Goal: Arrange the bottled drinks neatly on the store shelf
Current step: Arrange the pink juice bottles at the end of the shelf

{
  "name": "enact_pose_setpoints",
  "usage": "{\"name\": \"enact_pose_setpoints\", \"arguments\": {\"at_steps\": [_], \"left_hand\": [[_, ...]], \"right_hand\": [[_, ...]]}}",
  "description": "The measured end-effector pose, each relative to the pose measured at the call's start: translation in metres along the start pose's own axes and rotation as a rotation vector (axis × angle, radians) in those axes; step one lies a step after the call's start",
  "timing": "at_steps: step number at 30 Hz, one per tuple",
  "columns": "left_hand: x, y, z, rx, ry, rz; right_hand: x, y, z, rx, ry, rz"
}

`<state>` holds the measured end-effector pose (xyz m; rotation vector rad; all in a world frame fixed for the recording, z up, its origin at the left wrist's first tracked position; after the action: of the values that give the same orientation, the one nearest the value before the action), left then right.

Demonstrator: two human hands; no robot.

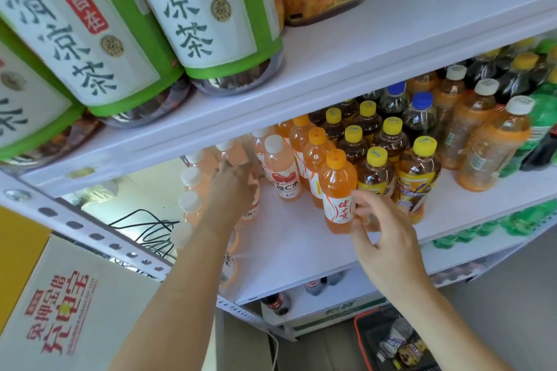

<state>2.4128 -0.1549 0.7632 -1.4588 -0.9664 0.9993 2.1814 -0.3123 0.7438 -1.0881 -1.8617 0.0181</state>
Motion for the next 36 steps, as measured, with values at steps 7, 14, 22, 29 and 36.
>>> {"name": "enact_pose_setpoints", "arguments": {"at_steps": [7,14,22,29,36], "left_hand": [[-0.005,-0.04,0.07,-0.132,0.026,0.325],[-0.015,-0.06,0.107,-0.047,-0.212,0.713],[-0.051,-0.065,0.153,0.033,-0.036,1.016],[-0.078,-0.069,0.176,-0.146,0.0,0.957],[-0.072,-0.037,0.171,0.012,-0.361,1.132]], "right_hand": [[-0.037,0.025,0.035,0.343,0.491,-0.423],[-0.02,0.007,0.04,0.451,0.401,-0.623],[-0.047,-0.042,0.034,0.34,0.698,-0.8],[-0.042,-0.076,0.05,0.589,0.632,-1.029],[-0.042,-0.101,0.043,0.608,0.427,-1.074]]}}
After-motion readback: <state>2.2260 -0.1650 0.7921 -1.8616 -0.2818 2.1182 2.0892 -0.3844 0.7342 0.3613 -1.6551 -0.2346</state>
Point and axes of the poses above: each hand's wrist, its own z-axis away from the middle knuckle, its own y-axis out of the palm, x = y × z, the point moved 7 cm from there along -z, towards the middle knuckle, and after that the axes turned 11 degrees about -y, right-handed, at the moved point
